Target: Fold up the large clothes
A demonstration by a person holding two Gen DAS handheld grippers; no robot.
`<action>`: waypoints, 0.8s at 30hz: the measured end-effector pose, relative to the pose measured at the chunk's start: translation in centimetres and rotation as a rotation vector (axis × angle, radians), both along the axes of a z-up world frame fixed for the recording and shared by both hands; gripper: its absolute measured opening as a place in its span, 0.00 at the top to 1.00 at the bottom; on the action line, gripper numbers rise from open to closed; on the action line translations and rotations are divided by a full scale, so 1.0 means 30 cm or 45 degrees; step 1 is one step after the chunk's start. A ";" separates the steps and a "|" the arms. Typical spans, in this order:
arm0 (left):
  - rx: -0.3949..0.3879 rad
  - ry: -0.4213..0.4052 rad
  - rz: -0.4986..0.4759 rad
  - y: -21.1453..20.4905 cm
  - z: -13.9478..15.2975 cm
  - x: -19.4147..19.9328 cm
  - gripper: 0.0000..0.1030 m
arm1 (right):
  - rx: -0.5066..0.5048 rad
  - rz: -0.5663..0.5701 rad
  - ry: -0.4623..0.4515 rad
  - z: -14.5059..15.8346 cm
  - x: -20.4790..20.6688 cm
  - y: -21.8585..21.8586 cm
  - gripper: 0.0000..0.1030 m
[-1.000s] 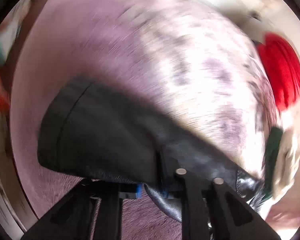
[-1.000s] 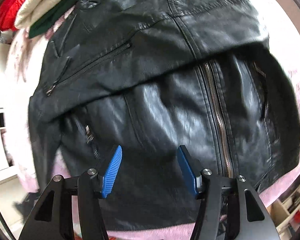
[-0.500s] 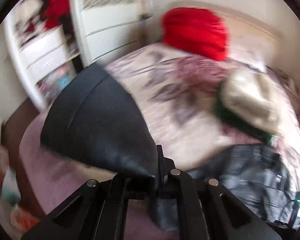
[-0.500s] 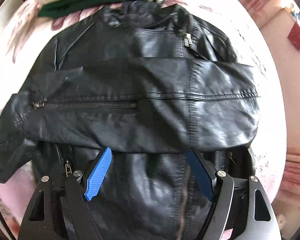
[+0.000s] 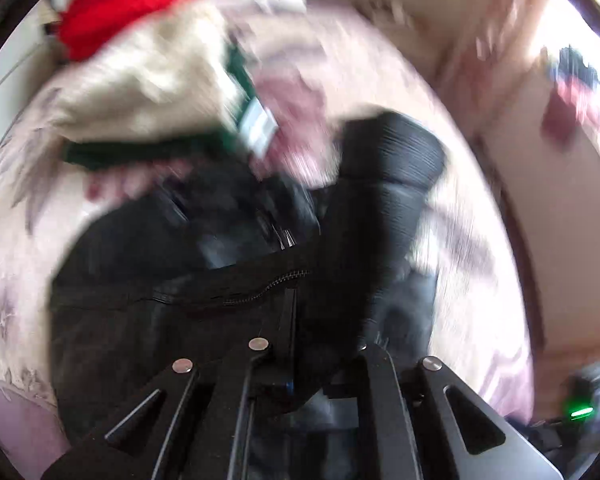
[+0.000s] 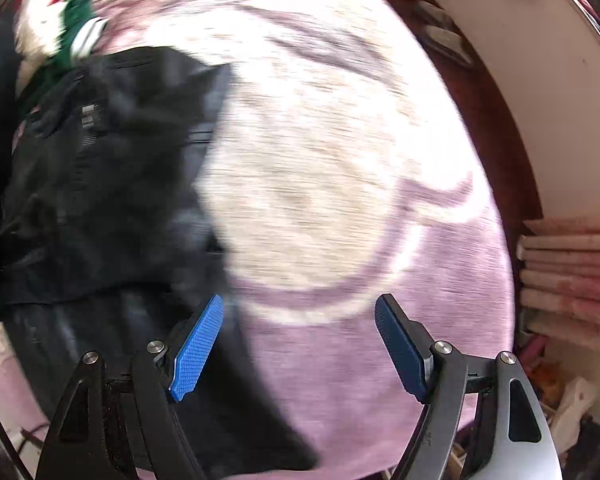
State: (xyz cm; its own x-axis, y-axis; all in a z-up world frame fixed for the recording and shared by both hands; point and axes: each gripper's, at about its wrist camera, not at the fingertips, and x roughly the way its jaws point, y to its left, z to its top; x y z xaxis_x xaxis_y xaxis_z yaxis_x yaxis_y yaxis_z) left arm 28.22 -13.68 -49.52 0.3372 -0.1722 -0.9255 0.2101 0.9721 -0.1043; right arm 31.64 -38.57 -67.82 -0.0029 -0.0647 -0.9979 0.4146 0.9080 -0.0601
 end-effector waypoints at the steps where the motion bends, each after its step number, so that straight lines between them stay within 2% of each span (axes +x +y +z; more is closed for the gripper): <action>1: 0.030 0.040 -0.031 -0.023 -0.039 0.002 0.90 | 0.002 -0.015 0.006 -0.009 -0.016 -0.048 0.22; 2: 0.069 0.093 -0.068 -0.043 -0.090 -0.003 0.86 | 0.015 -0.032 0.006 -0.013 -0.033 -0.079 0.22; 4: 0.060 0.159 -0.117 -0.050 -0.132 -0.016 0.63 | 0.101 -0.096 -0.001 -0.028 -0.062 -0.167 0.22; 5: 0.036 0.177 -0.125 -0.045 -0.139 -0.034 0.37 | 0.157 -0.119 -0.007 -0.032 -0.069 -0.203 0.22; 6: 0.007 0.201 -0.129 -0.038 -0.139 -0.050 0.15 | 0.193 -0.135 -0.011 -0.034 -0.069 -0.233 0.22; 7: -0.041 0.233 -0.131 -0.014 -0.131 -0.070 0.12 | 0.239 -0.164 -0.019 -0.034 -0.074 -0.267 0.22; 10: -0.109 0.283 -0.089 0.086 -0.085 -0.114 0.12 | 0.406 -0.236 -0.109 -0.012 -0.050 -0.340 0.22; 12: -0.109 0.276 -0.019 0.165 -0.049 -0.143 0.12 | 0.485 -0.254 -0.168 0.032 -0.015 -0.322 0.22; 14: -0.049 0.241 0.107 0.295 -0.014 -0.150 0.12 | 0.602 -0.238 -0.227 0.050 0.044 -0.303 0.22; 16: 0.050 0.218 0.252 0.453 -0.024 -0.130 0.12 | 0.681 -0.191 -0.253 0.052 0.116 -0.256 0.22; 19: 0.252 0.205 0.451 0.677 -0.110 -0.077 0.12 | 0.685 -0.091 -0.188 0.014 0.216 -0.143 0.23; 20: 0.285 0.210 0.488 0.721 -0.143 -0.064 0.12 | 0.684 -0.070 -0.164 -0.005 0.238 -0.108 0.24; 22: 0.335 0.263 0.533 0.807 -0.228 -0.022 0.12 | 0.690 0.038 -0.080 -0.059 0.301 -0.026 0.61; 23: 0.336 0.271 0.547 0.838 -0.264 -0.001 0.10 | 0.649 0.140 -0.032 -0.069 0.332 0.026 0.61; 24: 0.336 0.262 0.553 0.848 -0.278 0.009 0.10 | 0.576 0.213 -0.024 -0.059 0.342 0.062 0.66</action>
State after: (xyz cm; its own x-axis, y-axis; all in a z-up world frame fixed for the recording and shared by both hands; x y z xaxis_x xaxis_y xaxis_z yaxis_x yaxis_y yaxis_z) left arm 28.49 11.75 -57.87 0.1328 0.1896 -0.9728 -0.2155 0.9636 0.1584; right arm 41.91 -36.71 -69.58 -0.0115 0.3781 -0.9257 0.2578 0.8956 0.3626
